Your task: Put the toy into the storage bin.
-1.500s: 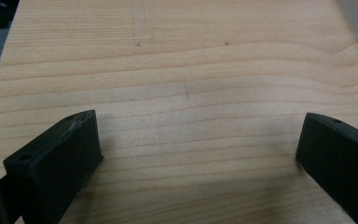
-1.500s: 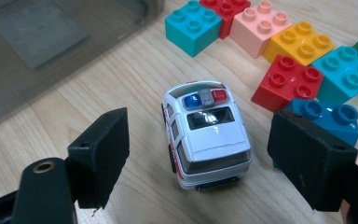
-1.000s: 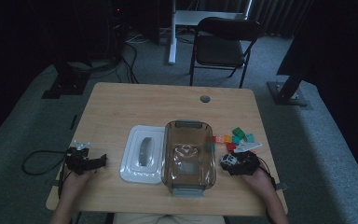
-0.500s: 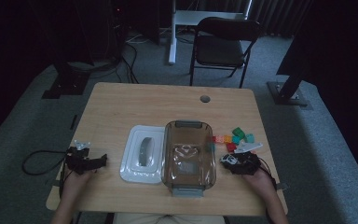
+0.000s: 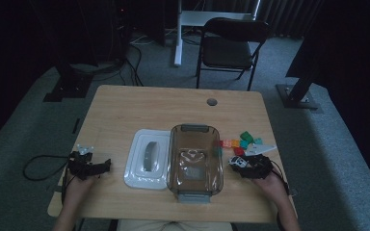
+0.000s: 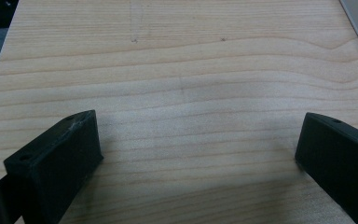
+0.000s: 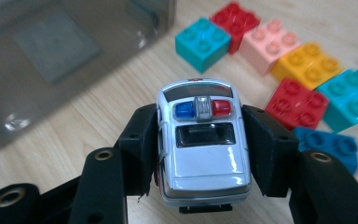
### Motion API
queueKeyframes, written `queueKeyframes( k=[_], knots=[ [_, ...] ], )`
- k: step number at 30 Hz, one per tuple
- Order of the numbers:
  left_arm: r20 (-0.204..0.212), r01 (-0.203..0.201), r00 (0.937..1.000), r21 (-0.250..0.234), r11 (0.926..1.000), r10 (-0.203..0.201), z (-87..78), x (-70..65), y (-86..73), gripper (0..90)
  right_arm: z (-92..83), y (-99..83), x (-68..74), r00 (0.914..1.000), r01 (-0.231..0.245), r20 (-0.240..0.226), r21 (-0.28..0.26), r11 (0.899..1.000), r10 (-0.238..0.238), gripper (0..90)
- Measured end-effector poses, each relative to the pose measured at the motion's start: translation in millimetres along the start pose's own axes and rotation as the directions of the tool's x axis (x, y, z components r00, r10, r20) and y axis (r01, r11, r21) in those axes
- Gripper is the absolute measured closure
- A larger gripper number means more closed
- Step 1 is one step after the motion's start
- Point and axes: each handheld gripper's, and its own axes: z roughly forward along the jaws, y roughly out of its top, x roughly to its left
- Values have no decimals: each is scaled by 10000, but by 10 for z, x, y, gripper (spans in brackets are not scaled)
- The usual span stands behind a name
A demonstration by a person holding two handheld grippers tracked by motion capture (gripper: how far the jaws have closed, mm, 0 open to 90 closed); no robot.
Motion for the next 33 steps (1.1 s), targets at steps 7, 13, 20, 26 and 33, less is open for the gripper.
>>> queueKeyframes(
  k=[7,13,20,26,33],
  knots=[
    [0,-2,10000,0,10000,2,0,0,0,6,-324,161,48,9996,-40,-295,-889,9960,14,478],
    [2,-16,10000,0,10000,16,0,0,0,5,-632,358,151,9985,366,-343,-1638,9858,-428,478],
    [21,-26,10000,-7,10000,26,1,-3,0,6,-854,653,344,9885,1140,-724,-2219,9684,-1330,477],
    [40,-63,10000,1,10000,63,2,-5,1,6,-806,944,661,9586,2107,-1423,-2273,9508,-2465,477],
    [64,-79,9999,-11,10000,79,3,-8,1,6,-506,1192,998,9001,3468,-2313,-1322,9286,-3691,477]
  ],
)
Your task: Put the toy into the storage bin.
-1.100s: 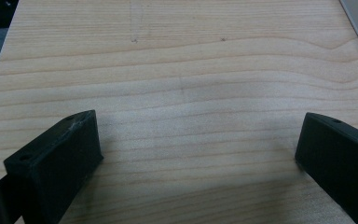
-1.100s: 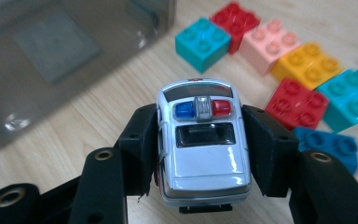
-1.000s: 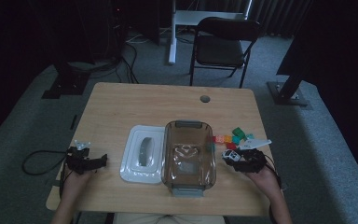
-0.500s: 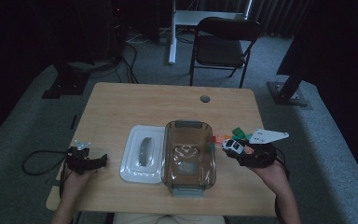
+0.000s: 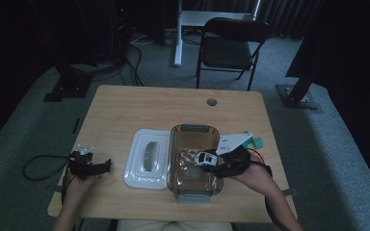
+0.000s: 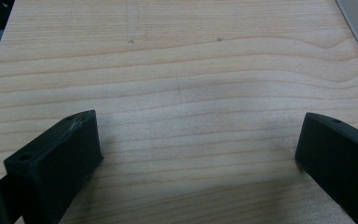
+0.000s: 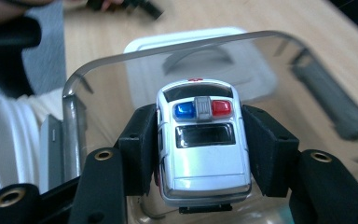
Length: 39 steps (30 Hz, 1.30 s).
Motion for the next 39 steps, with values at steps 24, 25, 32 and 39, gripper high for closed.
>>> queueKeyframes(
  k=[24,25,32,39],
  knots=[
    [83,-88,9999,0,10000,88,0,-3,0,6,862,222,82,9868,1454,-1280,4341,8890,-989,474],
    [84,-98,9999,0,10000,98,0,-2,0,6,887,220,87,9860,1480,-1363,4515,8799,-959,474],
    [86,-99,9999,-1,10000,99,0,-2,0,6,1020,200,114,9787,1876,-1699,5099,8395,-1155,474],
    [87,-101,9999,-1,9999,101,0,-3,0,6,1144,193,139,9737,2092,-1966,5696,7949,-1154,473]
  ],
)
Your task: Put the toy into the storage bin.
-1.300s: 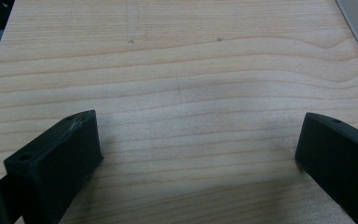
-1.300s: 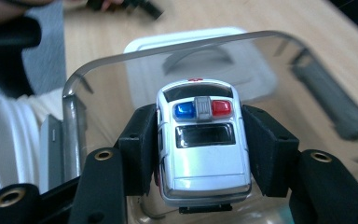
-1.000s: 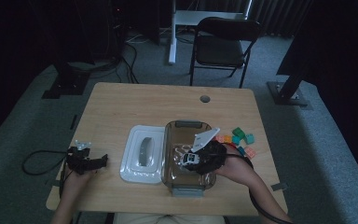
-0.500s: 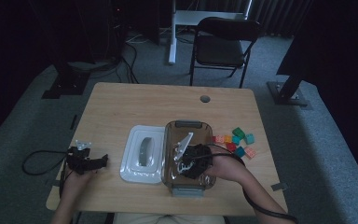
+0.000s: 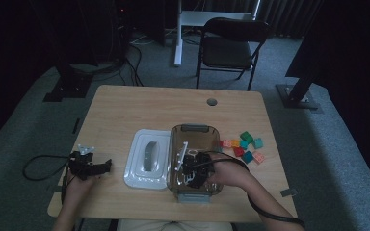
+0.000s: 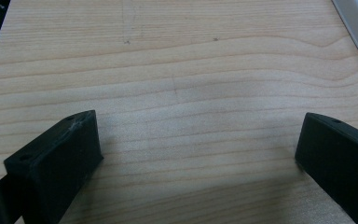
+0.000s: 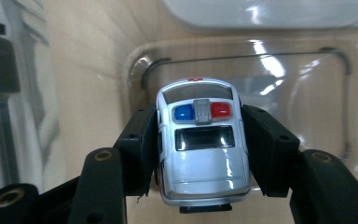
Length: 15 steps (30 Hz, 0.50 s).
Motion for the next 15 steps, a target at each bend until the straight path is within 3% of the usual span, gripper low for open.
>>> queueKeyframes(
  k=[1,2,7,15],
  knots=[
    [16,-25,10000,2,10000,25,0,0,0,6,0,0,0,10000,0,0,0,10000,0,473],
    [24,-32,10000,0,10000,32,0,0,0,6,47,31,1,9999,51,99,510,9987,-57,473],
    [41,-66,10000,7,10000,65,-1,0,0,6,126,83,8,9999,122,11,1064,9942,-124,471],
    [65,-79,9999,-4,10000,79,0,-3,0,6,151,96,7,9993,185,-342,1302,9913,-141,464]
  ],
)
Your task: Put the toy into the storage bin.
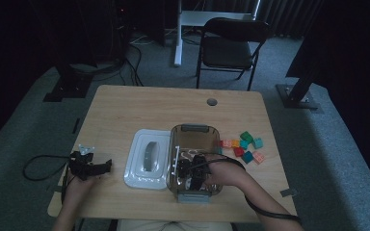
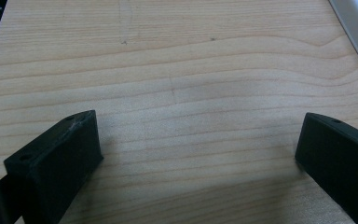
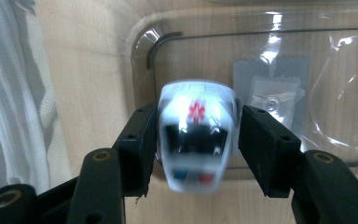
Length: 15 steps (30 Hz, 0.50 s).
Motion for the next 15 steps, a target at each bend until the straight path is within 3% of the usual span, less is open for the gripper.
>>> queueKeyframes(
  k=[8,15],
  knots=[
    [7,10,10000,6,10000,-10,-1,-7,-1,6,-37,-6,2,10000,-78,-4,-187,9998,78,447],
    [2,18,10000,8,10000,-18,-1,-12,-1,6,-154,-55,13,9997,-245,53,-762,9968,250,446]
  ],
)
